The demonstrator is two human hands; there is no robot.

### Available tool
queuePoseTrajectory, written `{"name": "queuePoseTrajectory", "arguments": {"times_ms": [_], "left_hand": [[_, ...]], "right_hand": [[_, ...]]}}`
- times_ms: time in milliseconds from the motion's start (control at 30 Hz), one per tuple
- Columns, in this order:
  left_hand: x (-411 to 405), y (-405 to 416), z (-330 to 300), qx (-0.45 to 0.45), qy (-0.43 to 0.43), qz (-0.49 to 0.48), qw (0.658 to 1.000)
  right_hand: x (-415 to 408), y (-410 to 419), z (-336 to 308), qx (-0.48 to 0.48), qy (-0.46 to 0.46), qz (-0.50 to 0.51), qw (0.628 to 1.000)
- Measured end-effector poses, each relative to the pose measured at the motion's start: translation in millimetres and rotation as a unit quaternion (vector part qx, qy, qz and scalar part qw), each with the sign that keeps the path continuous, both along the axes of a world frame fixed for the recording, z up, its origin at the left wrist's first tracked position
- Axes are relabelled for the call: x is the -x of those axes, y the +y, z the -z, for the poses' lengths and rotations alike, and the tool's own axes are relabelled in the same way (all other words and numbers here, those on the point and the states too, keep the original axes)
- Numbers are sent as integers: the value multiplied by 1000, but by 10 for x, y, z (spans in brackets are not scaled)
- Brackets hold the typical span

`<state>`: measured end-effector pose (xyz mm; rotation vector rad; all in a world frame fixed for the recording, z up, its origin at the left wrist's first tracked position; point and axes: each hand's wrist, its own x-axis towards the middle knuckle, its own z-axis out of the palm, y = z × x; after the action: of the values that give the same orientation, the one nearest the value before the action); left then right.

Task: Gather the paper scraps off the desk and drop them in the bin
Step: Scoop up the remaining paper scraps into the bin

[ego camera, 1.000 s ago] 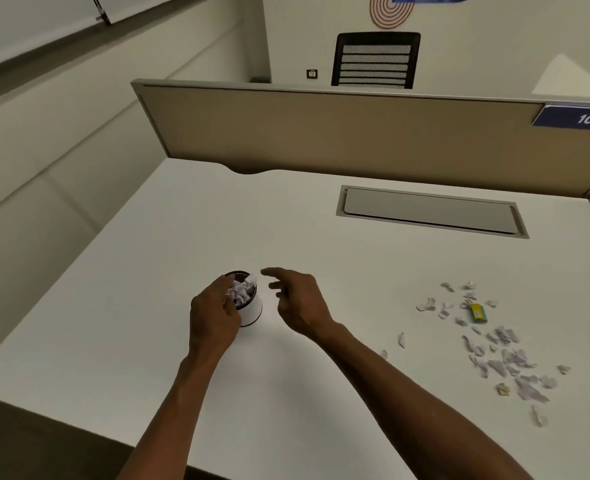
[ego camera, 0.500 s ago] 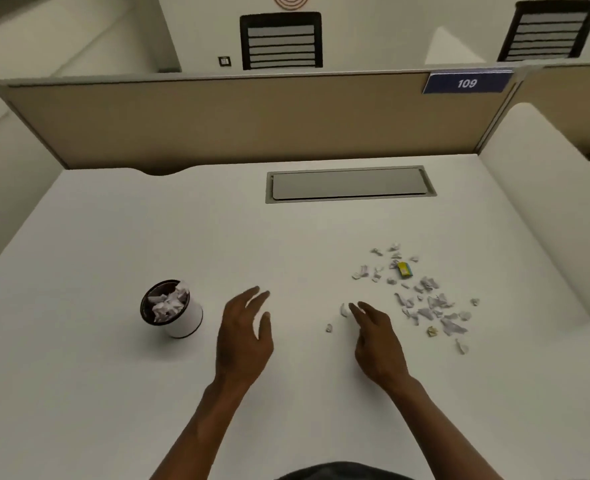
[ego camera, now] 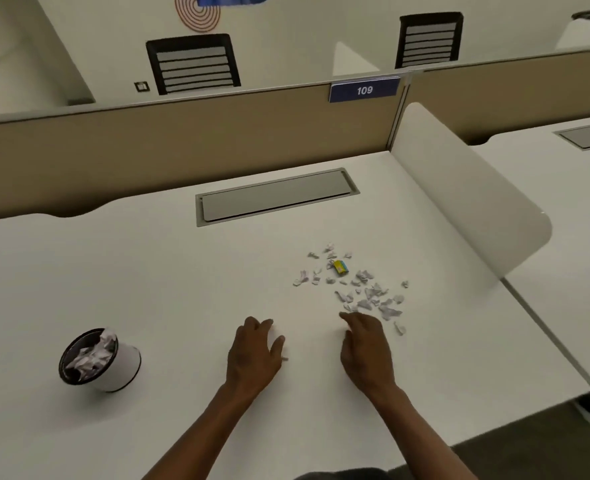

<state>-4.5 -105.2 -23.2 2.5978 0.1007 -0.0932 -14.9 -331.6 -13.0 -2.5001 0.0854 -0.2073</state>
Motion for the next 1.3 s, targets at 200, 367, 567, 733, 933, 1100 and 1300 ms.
{"name": "queuePoseTrajectory", "arguments": {"times_ms": [200, 367, 567, 733, 933, 1100, 1300], "left_hand": [[232, -270, 133, 72, 14, 23, 997], [101, -394, 54, 138, -9, 95, 986], [-133, -288, 15, 149, -57, 79, 984], [-448, -191, -33, 123, -84, 105, 983], [-865, -232, -100, 58, -51, 140, 987], [-1159, -397, -102, 2, -1, 209, 978], [-1164, -573, 38, -97, 21, 302, 948]], "right_hand": [[-229, -561, 11, 134, 100, 71, 983], [-117, -375, 120, 143, 119, 0, 983], [-149, -155, 97, 47, 68, -9, 997], [-437, -166, 68, 110, 105, -46, 987], [-240, 1, 131, 134, 88, -160, 974], [-113, 43, 0, 31, 52, -135, 989], [-317, -115, -153, 6, 19, -74, 997]]}}
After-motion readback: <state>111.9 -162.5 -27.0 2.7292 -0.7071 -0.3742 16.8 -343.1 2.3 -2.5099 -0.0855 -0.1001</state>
